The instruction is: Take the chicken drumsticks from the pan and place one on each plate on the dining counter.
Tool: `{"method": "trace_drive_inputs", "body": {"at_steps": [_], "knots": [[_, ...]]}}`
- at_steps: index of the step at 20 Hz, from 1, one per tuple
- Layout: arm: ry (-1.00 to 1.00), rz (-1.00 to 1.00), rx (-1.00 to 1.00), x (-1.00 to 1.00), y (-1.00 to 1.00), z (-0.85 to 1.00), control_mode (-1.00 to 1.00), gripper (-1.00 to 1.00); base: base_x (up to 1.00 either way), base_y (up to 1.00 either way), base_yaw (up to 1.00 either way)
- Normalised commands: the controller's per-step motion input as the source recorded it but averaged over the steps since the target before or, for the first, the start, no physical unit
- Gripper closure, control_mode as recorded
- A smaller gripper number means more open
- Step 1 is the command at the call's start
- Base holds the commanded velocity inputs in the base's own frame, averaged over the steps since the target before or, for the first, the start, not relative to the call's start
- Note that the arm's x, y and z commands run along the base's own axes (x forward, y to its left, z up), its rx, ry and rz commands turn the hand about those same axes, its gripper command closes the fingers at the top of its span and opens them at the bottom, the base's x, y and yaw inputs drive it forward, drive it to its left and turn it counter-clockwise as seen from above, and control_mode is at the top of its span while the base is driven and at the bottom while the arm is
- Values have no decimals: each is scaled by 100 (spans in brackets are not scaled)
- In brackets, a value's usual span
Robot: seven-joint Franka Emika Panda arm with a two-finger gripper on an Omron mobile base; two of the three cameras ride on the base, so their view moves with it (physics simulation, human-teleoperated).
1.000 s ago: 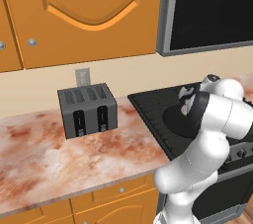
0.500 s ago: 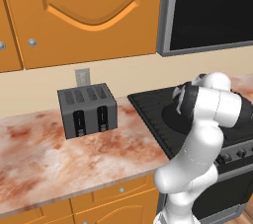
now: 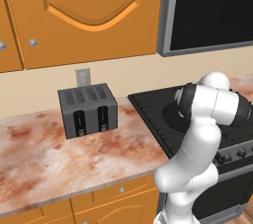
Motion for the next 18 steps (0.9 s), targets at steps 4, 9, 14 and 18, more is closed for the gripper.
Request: {"method": "trace_drive_inputs", "body": {"at_steps": [4, 9, 14, 18], "knots": [[5, -17, 4, 0, 7, -100, -100, -100, 0, 0, 0], [3, -4, 5, 43, 15, -100, -100, 100, 0, 0, 0], [15, -2, 5, 18, 55, -100, -100, 100, 0, 0, 0], [12, -5, 0, 0, 99, -99, -100, 100, 0, 0, 0]]}}
